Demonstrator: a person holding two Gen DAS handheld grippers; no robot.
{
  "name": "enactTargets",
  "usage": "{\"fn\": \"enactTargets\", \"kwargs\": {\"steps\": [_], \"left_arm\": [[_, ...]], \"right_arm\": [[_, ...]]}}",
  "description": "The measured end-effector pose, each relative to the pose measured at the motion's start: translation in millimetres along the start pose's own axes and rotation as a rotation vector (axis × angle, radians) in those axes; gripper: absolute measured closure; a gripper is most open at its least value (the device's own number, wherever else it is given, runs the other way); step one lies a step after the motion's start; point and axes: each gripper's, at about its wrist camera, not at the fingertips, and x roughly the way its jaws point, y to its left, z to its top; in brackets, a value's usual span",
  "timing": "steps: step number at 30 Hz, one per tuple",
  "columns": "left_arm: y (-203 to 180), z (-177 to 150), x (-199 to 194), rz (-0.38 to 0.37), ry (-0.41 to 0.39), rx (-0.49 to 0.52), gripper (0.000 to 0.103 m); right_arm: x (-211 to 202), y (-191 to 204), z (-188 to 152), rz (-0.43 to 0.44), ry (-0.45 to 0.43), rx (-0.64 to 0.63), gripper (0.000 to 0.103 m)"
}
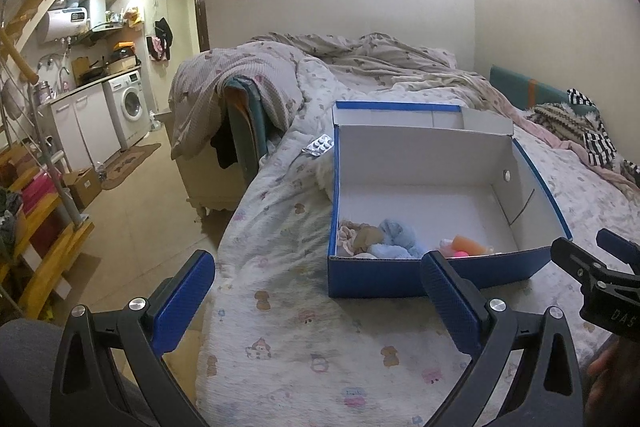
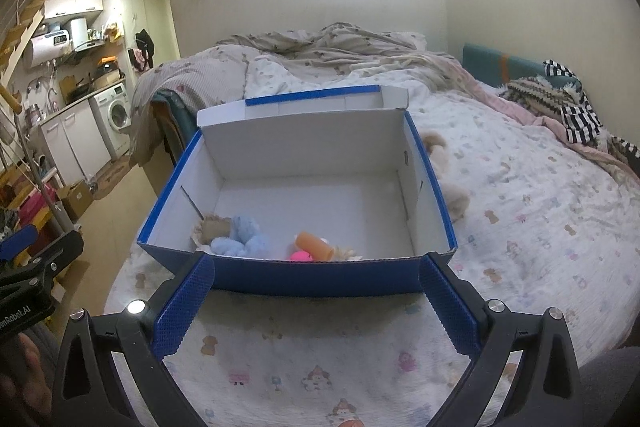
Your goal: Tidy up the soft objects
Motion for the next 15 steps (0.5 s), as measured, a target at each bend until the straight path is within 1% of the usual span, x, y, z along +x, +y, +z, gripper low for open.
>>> {"fn": "enactTargets", "kwargs": {"steps": [15], "left_arm": [[-0.4,-0.4,0.1,0.000,0.005,-0.004,0.001]], "right_arm": [[-0.5,0.6,1.1,0.001,-0.003,-0.005,0.000]]}}
